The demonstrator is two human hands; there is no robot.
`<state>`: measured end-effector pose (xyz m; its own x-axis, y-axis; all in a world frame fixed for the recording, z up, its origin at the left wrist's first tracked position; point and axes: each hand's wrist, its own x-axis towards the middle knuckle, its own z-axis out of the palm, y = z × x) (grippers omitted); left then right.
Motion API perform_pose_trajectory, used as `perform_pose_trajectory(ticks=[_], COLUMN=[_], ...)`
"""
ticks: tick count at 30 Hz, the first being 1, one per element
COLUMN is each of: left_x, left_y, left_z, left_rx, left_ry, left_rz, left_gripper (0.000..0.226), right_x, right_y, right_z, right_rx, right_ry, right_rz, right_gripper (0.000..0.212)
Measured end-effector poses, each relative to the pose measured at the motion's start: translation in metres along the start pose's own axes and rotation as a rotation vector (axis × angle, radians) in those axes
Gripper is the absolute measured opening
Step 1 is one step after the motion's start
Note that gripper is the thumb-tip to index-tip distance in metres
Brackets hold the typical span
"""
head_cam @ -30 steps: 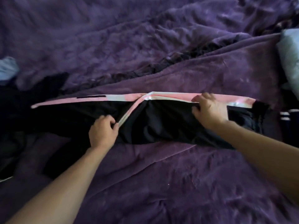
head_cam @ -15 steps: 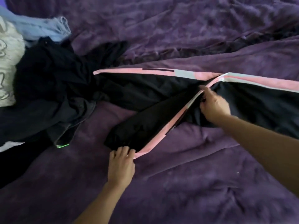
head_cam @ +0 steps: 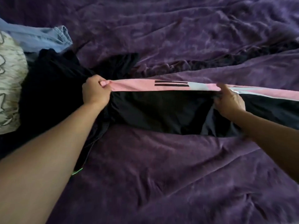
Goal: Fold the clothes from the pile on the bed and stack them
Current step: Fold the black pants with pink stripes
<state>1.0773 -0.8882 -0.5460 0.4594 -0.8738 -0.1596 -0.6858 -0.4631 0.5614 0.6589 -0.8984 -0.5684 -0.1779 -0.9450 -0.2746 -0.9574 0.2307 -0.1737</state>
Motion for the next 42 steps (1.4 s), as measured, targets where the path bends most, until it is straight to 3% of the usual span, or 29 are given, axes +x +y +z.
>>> perform_pose_trajectory(ticks=[3,7,10,13,15,18,22,25,28,32,35,37,39,42], left_x=[0.015,0.011,0.012,0.011,0.009,0.011,0.012,-0.001,-0.033,-0.095,-0.136,-0.155,-0.171,-0.194], left_y=[-0.015,-0.025,-0.023,-0.023,-0.024,-0.017,0.03,0.088,0.151,0.213,0.239,0.244,0.242,0.23], left_z=[0.025,0.052,0.053,0.041,0.032,0.022,0.007,0.002,0.02,0.083,0.141,0.177,0.207,0.239], left_rx=[0.02,-0.013,-0.174,-0.455,-0.471,-0.492,-0.444,-0.509,-0.522,-0.272,-0.121,-0.124,-0.086,0.24], left_ry=[-0.032,-0.003,-0.044,-0.194,-0.257,-0.227,-0.168,-0.292,-0.429,-0.47,-0.513,-0.553,-0.667,-0.754], left_rz=[-0.159,-0.242,-0.336,-0.47,-0.503,-0.402,-0.152,-0.054,0.055,0.203,0.216,0.235,0.253,0.323], left_gripper=[0.025,0.045,0.05,0.032,0.017,0.007,0.013,0.019,0.034,0.036,0.033,0.034,0.049,0.063], right_x=[0.019,0.031,0.019,-0.016,-0.036,-0.034,-0.025,-0.034,-0.051,-0.081,-0.097,-0.101,-0.099,-0.094], right_y=[-0.008,-0.017,-0.029,-0.049,-0.059,-0.057,-0.056,-0.047,-0.016,0.051,0.101,0.132,0.162,0.201], right_z=[0.015,0.047,0.051,0.057,0.069,0.085,0.085,0.069,0.04,0.01,0.0,0.002,0.006,0.007], right_rx=[0.0,-0.031,-0.063,-0.121,-0.198,-0.246,-0.265,-0.191,-0.026,0.119,0.165,0.157,0.145,0.145], right_ry=[-0.053,-0.207,-0.152,0.108,0.064,-0.118,-0.155,-0.168,-0.043,0.095,0.118,0.097,0.038,-0.092], right_rz=[-0.054,-0.04,-0.006,-0.351,-0.524,-0.409,-0.4,-0.365,-0.275,-0.134,-0.035,-0.002,0.026,0.003], right_gripper=[0.055,0.062,0.062,0.057,0.059,0.073,0.078,0.074,0.062,0.051,0.047,0.047,0.047,0.046])
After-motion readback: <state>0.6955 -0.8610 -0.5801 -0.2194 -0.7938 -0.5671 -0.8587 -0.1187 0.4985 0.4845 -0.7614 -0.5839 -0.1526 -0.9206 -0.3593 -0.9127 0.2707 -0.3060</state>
